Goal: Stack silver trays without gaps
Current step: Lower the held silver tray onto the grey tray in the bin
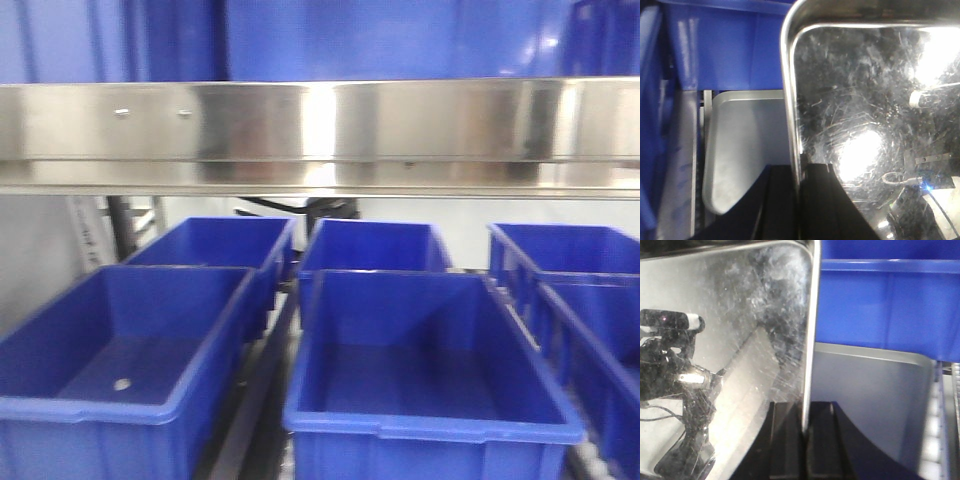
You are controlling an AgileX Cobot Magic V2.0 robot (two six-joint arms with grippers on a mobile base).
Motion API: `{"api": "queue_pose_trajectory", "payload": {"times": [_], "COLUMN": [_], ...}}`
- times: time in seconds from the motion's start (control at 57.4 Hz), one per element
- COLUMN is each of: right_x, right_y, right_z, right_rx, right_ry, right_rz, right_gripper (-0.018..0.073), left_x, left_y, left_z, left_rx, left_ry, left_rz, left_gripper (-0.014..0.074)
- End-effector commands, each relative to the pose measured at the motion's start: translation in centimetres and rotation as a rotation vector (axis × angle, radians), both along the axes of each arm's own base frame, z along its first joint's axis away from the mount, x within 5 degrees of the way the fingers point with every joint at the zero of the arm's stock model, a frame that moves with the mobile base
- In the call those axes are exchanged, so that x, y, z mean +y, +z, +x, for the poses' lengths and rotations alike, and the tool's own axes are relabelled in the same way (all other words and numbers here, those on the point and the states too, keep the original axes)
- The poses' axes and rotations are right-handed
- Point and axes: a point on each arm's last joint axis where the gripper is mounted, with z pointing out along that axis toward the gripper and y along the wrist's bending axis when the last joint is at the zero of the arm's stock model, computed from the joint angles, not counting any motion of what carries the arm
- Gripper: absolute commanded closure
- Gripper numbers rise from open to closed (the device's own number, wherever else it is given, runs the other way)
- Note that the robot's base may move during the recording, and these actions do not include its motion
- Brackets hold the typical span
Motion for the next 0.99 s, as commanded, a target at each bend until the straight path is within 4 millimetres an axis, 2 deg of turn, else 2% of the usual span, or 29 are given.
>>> {"api": "queue_pose_trajectory", "payload": {"times": [0.0, 0.976], "right_x": [-0.25, -0.32], "right_y": [1.02, 1.47], "right_z": [-0.27, -0.15], "right_rx": [-0.068, -0.118], "right_ry": [-0.010, -0.021], "right_rz": [-0.004, 0.007], "right_gripper": [0.0638, 0.0638], "left_x": [0.45, 0.35], "left_y": [0.86, 1.16], "left_z": [-0.29, -0.21], "left_rx": [-0.057, -0.088], "left_ry": [0.002, -0.003], "left_rz": [0.014, -0.002], "left_gripper": [0.0616, 0.0616]}}
